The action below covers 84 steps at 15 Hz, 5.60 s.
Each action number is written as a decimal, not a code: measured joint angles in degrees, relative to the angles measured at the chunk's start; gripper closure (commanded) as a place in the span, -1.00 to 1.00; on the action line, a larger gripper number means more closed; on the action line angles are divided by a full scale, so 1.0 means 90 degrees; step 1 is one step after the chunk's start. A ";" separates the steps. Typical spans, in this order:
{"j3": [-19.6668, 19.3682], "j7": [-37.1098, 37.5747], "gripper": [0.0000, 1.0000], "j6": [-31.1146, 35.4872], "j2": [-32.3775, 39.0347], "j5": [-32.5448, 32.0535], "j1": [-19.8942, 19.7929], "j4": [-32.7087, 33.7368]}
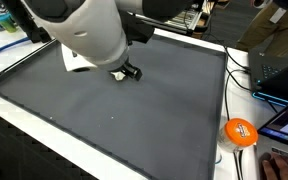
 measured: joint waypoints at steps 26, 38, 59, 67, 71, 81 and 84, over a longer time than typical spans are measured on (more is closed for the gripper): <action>0.0060 0.0001 -1.00 -0.0136 0.0203 0.0002 -0.0051 0.0629; 0.0594 -0.0439 -1.00 -0.0128 -0.0627 0.0487 -0.0273 0.0471; 0.1071 -0.1359 -1.00 0.1702 -0.1636 0.1908 -0.2069 -0.2265; 0.1034 -0.1375 -1.00 0.1784 -0.1898 0.1935 -0.2075 -0.2646; 0.0685 -0.1361 -1.00 0.2071 -0.2032 0.1966 -0.1901 -0.2883; 0.0503 -0.1711 -1.00 0.4371 -0.3507 0.2331 -0.1839 -0.5684; 0.0347 -0.1752 -1.00 0.5186 -0.4170 0.2262 -0.1684 -0.6574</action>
